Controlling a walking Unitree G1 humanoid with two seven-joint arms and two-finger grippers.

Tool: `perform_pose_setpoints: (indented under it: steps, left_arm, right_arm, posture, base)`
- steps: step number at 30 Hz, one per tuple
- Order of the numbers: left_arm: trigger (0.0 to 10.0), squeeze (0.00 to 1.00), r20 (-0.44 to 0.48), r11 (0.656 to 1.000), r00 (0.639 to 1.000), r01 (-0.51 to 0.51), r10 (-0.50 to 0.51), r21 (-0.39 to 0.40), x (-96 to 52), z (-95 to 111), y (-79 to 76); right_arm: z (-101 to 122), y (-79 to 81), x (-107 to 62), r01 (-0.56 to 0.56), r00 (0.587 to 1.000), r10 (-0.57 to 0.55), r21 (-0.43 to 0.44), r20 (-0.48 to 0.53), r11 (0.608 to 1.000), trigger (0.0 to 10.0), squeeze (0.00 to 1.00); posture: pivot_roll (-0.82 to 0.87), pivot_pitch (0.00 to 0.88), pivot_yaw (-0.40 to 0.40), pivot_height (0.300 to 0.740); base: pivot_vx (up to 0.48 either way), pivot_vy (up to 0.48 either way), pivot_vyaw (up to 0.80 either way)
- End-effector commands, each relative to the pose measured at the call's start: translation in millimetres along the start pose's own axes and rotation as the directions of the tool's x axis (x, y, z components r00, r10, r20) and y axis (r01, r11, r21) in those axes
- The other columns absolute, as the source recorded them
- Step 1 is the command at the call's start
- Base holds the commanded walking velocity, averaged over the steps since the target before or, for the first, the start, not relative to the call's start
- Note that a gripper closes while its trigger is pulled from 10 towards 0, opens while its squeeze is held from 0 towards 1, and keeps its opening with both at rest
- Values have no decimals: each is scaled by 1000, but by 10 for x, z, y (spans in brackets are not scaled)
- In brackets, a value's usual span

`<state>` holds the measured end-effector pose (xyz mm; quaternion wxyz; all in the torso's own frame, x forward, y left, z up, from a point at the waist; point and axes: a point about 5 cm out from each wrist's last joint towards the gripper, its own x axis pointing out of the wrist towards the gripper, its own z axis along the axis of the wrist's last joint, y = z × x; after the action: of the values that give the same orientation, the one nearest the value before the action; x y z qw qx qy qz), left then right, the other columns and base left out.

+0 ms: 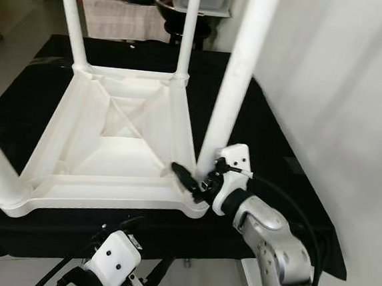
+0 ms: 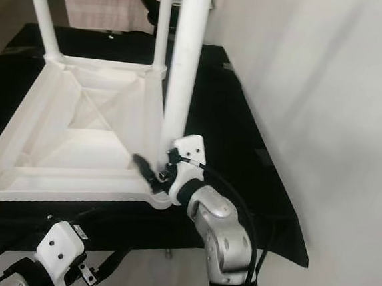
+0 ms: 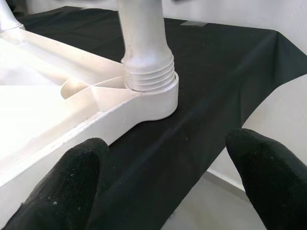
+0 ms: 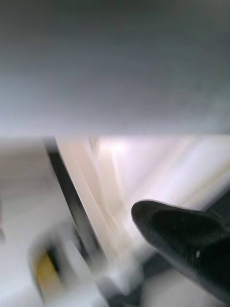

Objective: Building children table

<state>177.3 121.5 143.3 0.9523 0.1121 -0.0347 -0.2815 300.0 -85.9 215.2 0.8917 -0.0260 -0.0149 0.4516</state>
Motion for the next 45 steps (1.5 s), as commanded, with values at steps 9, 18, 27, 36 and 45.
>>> perform_pose_setpoints:
  steps: [9,18,27,36,45]
  left_arm:
    - [10000,0,-14,1000,1000,12,-12,4,-16,-28,-47]
    - [10000,0,-19,1000,1000,11,-11,12,-39,-20,-59]
    - [10000,0,-19,1000,1000,14,-14,9,-39,-26,-66]
    - [10000,0,-19,1000,1000,14,-13,10,-50,-36,-50]
    - [10000,0,-21,1000,1000,10,-9,15,-36,-47,-16]
  right_arm:
    - [137,-359,41,-303,952,295,-132,-77,944,10000,0]
    - [121,-503,94,-365,929,358,-72,-96,928,0,0]
    - [-19,-616,17,-250,964,249,-8,-90,968,0,0]
    - [-314,-534,-227,335,936,-326,57,-135,940,0,0]
    - [-484,5,-101,607,792,-594,78,-142,791,0,0]
  posture:
    - [72,145,-93,740]
    - [85,153,-91,740]
    - [74,149,-87,740]
    - [60,149,-98,740]
    - [59,141,-78,740]
  base:
    - [0,0,0]
    - [0,0,0]
    - [0,0,0]
    - [0,0,0]
    - [0,0,0]
